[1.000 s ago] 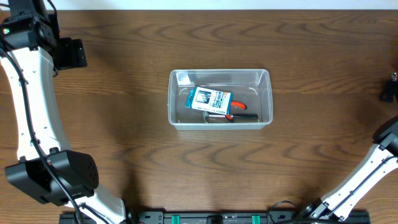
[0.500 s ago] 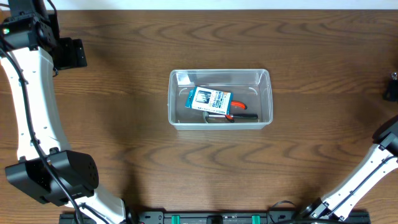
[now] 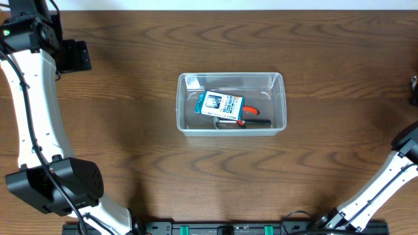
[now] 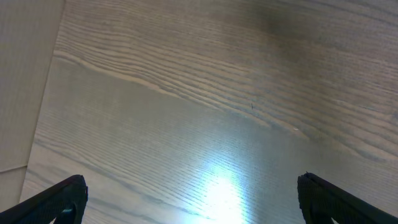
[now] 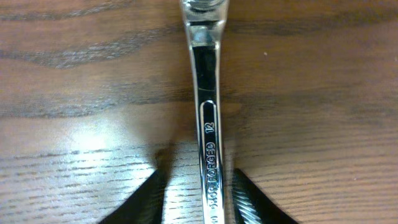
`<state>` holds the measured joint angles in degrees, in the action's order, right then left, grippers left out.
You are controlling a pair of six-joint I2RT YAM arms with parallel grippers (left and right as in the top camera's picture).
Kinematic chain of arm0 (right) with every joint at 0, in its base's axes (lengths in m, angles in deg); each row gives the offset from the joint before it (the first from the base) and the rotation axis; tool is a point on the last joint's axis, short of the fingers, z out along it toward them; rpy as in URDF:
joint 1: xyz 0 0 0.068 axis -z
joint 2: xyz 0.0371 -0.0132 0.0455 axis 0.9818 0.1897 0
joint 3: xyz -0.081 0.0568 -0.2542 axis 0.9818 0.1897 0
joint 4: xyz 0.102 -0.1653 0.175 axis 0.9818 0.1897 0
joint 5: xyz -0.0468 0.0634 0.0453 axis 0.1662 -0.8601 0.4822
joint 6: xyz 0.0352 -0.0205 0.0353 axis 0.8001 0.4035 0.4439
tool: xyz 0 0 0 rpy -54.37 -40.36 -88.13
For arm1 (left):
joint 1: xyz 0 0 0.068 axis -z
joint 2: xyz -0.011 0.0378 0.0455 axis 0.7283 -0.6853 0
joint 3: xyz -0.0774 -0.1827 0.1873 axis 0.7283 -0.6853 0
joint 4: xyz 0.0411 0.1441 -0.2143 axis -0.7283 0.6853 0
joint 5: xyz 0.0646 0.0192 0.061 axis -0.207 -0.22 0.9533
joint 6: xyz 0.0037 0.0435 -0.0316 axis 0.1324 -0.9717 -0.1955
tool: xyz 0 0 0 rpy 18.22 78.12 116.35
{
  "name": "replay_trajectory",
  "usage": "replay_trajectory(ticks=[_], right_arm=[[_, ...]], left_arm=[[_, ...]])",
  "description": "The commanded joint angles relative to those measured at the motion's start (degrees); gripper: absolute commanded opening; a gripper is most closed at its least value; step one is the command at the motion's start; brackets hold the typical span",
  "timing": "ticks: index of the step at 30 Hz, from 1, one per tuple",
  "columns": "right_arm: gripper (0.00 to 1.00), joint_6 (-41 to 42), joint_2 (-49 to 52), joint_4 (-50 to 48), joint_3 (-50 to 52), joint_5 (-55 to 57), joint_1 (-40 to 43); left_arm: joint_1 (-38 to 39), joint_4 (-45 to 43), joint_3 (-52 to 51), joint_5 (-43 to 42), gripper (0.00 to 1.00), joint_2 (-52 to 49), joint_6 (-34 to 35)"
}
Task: Pack container
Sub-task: 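Lower the right gripper over the chrome wrench and grasp it, then carry the wrench with the right gripper over the container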
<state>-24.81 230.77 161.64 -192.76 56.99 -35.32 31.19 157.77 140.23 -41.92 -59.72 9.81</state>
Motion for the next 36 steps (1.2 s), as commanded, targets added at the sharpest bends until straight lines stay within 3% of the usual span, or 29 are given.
replay_trajectory(ticks=[1,9,15,26,36], right_arm=[[0.22,1.66,0.9,0.02,-0.79,0.2,0.42],[0.01,3.19,0.87,0.15,-0.79,0.2,0.09],[0.01,3.78,0.48,1.46,-2.82,0.2,-2.12],[0.01,3.45,-7.34,8.09,-19.45,-2.49,-13.79],[0.01,-9.03,-24.22,22.36,-20.39,-11.89,-31.91]], left_arm=[[-0.17,0.0,0.31,0.46,0.98,0.2,-0.28],[-0.17,0.0,0.31,0.46,0.98,0.2,-0.28],[-0.17,0.0,0.31,0.46,0.98,0.2,-0.28],[-0.17,0.0,0.31,0.46,0.98,0.2,-0.28],[-0.17,0.0,0.31,0.46,0.98,0.2,-0.28]])
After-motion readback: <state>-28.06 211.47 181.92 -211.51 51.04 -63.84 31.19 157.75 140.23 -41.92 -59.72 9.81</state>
